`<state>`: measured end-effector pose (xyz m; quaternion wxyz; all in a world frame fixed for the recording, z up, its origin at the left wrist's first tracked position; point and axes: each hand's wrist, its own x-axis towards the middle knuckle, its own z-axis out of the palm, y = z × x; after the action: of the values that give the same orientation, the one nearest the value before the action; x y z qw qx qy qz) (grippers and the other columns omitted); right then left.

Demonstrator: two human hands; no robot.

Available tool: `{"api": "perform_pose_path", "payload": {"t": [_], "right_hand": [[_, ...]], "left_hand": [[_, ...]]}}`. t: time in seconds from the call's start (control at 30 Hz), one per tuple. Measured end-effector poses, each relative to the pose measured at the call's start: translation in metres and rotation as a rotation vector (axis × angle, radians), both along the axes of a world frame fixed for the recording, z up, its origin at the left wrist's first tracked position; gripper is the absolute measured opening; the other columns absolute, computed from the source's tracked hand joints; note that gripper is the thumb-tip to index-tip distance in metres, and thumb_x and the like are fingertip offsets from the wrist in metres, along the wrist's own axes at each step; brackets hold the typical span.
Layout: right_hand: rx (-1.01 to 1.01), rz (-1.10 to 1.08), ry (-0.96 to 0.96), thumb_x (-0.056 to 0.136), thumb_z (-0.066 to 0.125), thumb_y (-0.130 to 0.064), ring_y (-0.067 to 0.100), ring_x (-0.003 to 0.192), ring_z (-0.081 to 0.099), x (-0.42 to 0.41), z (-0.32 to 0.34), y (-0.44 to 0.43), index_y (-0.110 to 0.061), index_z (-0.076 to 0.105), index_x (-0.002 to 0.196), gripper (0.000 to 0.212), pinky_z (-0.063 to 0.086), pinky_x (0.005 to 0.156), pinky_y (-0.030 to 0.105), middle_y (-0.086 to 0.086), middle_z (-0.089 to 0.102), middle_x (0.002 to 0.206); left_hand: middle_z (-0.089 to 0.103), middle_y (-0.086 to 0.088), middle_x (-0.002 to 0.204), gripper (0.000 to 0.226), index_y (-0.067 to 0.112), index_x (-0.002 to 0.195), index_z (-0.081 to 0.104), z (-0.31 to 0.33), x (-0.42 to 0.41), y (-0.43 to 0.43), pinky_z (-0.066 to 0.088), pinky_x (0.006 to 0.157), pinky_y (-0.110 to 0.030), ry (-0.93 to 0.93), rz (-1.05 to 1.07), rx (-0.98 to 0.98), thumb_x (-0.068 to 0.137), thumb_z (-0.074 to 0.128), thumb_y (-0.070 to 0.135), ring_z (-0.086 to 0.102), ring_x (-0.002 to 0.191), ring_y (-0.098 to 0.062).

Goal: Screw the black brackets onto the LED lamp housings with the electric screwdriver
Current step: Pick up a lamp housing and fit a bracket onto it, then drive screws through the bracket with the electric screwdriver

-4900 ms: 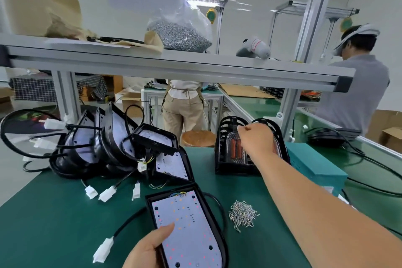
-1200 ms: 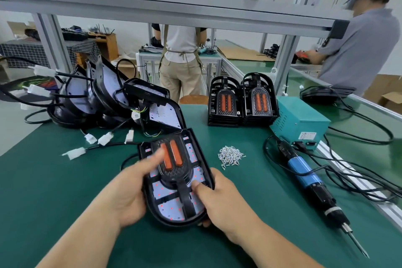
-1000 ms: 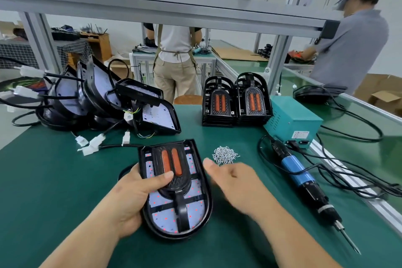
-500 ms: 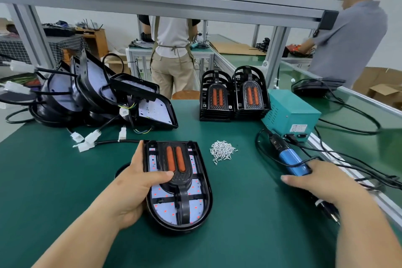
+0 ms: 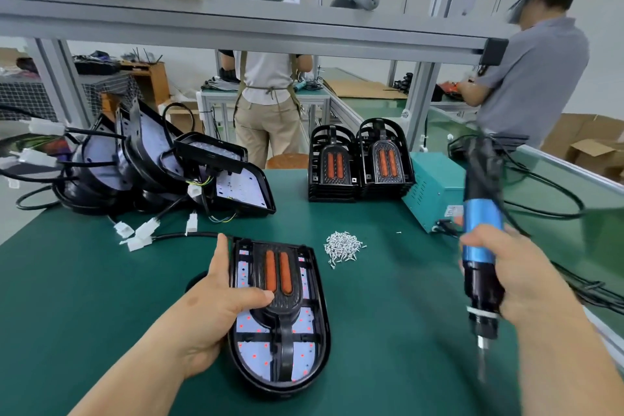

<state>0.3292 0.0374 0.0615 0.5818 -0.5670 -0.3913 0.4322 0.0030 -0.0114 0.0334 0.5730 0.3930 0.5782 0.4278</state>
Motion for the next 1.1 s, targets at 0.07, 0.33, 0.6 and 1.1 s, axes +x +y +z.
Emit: {"api": "perform_pose_path", "payload": {"t": [0.07, 0.33, 0.6, 1.1], "right_hand": [[0.118, 0.039, 0.371, 0.087, 0.057, -0.011, 0.015, 0.043, 0.044, -0.016, 0.013, 0.003, -0.020, 0.061, 0.085, 0.009, 0.040, 0.043, 0.017, -0.002, 0.050, 0.055], [0.161, -0.091, 0.860, 0.087, 0.068, -0.028, 0.015, 0.053, 0.053, -0.075, 0.023, 0.035, -0.016, 0.050, 0.086, 0.022, 0.047, 0.057, 0.025, 0.000, 0.048, 0.068], [0.173, -0.206, 0.942, 0.089, 0.067, -0.028, 0.019, 0.052, 0.062, -0.072, -0.016, 0.045, -0.015, 0.054, 0.083, 0.019, 0.055, 0.056, 0.024, 0.002, 0.050, 0.065], [0.191, -0.164, 0.976, 0.090, 0.062, -0.029, 0.018, 0.048, 0.058, -0.068, -0.031, 0.055, -0.017, 0.051, 0.089, 0.017, 0.049, 0.052, 0.024, 0.001, 0.053, 0.062]], "left_hand": [[0.074, 0.006, 0.114, 0.114, 0.054, 0.151, -0.004, 0.000, 0.002, -0.003, 0.035, 0.114, -0.051, 0.012, -0.018, -0.004, 0.085, 0.067, -0.007, 0.071, 0.106, -0.021], [0.025, 0.006, 0.117, 0.095, 0.043, 0.152, 0.022, 0.017, -0.014, -0.008, 0.034, 0.097, -0.029, 0.855, 0.030, 0.219, 0.074, 0.076, 0.054, 0.039, 0.107, -0.011], [0.059, 0.019, 0.086, 0.017, 0.035, 0.104, 0.067, 0.048, 0.037, 0.052, 0.043, 0.068, -0.017, 1.168, -0.239, 0.487, 0.089, 0.064, 0.042, 0.056, 0.074, 0.007], [0.070, 0.002, 0.108, 0.011, 0.025, 0.085, 0.065, 0.012, 0.103, 0.121, 0.052, 0.079, -0.035, 1.305, -0.587, 0.304, 0.095, 0.060, 0.022, 0.063, 0.100, -0.025]]}}
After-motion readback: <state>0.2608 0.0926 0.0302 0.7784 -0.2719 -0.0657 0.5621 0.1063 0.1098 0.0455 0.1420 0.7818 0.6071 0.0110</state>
